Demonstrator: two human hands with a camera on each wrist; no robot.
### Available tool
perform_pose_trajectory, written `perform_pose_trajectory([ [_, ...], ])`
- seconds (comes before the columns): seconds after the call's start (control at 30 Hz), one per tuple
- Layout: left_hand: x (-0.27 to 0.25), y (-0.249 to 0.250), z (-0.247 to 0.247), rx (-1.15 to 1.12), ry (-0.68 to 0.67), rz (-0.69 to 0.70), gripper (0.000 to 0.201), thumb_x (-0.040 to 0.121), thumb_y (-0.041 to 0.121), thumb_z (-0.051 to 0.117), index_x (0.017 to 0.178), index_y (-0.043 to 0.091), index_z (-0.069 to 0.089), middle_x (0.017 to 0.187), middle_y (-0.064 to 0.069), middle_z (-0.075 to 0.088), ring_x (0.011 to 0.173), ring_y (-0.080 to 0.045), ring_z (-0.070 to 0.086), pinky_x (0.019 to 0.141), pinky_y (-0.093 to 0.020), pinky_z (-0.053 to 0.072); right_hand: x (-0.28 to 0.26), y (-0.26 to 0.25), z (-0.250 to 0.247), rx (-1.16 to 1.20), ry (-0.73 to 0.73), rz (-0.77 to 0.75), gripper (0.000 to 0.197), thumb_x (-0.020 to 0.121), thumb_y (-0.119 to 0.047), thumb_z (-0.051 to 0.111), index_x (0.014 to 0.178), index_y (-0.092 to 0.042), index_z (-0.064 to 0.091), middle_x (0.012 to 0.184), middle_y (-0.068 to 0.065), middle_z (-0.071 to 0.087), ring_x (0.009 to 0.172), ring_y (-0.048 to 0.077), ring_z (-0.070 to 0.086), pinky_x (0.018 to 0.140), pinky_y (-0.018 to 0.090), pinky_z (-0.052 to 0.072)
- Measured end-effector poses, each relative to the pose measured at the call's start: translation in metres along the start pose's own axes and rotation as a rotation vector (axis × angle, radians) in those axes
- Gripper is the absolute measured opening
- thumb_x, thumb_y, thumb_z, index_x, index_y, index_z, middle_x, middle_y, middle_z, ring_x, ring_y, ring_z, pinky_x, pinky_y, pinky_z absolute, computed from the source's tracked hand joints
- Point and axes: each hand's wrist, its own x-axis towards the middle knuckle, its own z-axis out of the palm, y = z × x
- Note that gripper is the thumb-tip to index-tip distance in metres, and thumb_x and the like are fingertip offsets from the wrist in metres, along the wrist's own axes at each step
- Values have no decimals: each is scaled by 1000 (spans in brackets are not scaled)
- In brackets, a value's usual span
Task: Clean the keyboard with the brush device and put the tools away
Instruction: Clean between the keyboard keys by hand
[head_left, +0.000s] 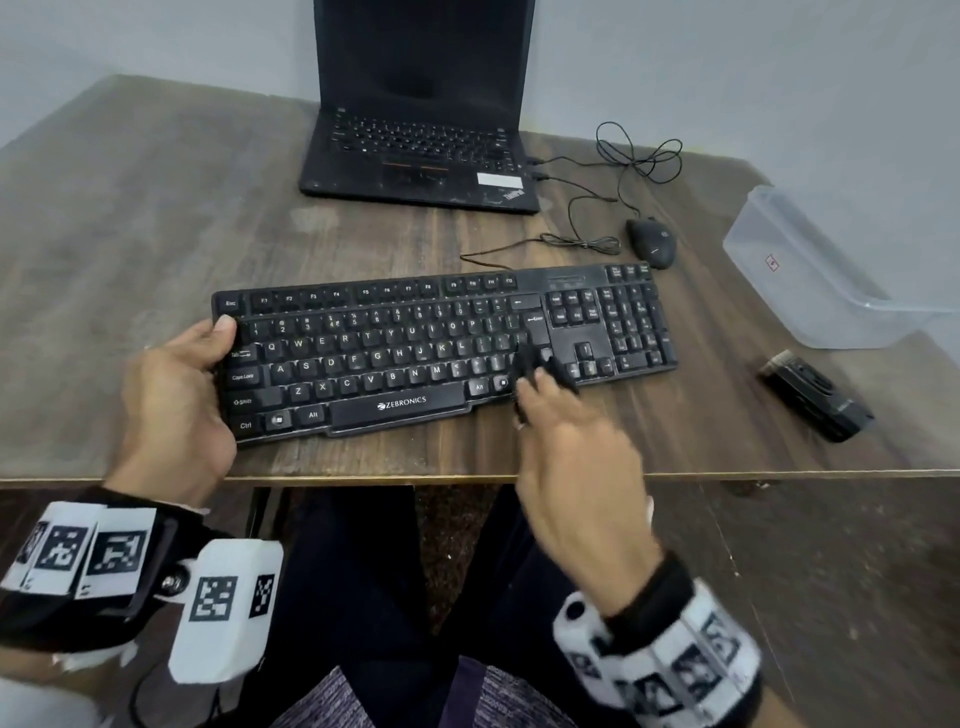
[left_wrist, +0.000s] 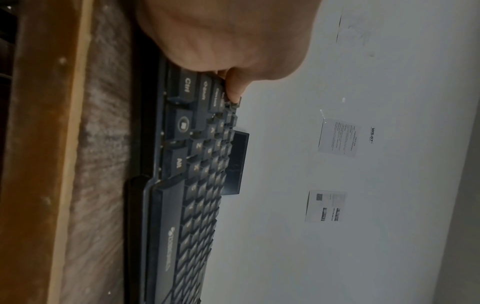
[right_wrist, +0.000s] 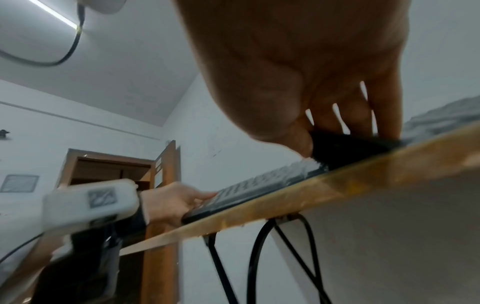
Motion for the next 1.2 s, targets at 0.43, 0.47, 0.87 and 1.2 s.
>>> perform_pose_trajectory([
  [0.43, 1, 2, 1, 6, 29, -9, 18, 102, 19, 48, 98, 20, 65, 83, -2, 74, 72, -20, 74, 53, -40, 62, -28, -125, 37, 459, -323, -306, 53, 91, -6, 51, 142, -8, 64, 151, 9, 61, 141, 23, 54, 127, 36, 33],
  [0.47, 1, 4, -1, 21, 41, -17, 18, 103, 20, 48, 98, 20, 65, 79, 0, 76, 67, -19, 75, 52, -40, 62, -22, -117, 32, 544, -299, -266, 49, 94, -5, 56, 142, -11, 65, 150, 6, 62, 141, 18, 55, 125, 33, 37],
  [0.87, 8, 21, -16, 223, 137, -111, 17, 97, 25, 48, 85, 25, 60, 74, 4, 68, 44, -14, 67, 48, -32, 55, 115, 49, -57, 210, 143, -138, 35, 103, -21, 55, 134, -29, 71, 107, 0, 81, 86, 19, 73, 77, 36, 58],
  [1.2, 4, 52, 9, 945, -53, -29, 54, 61, 47, 85, 104, 19, 68, 102, -4, 68, 96, -26, 65, 75, -34, 50, 154, 48, -18, -212, -402, -342, 44, 106, -37, 46, 147, -33, 59, 134, 12, 72, 118, 41, 67, 99, 50, 54],
])
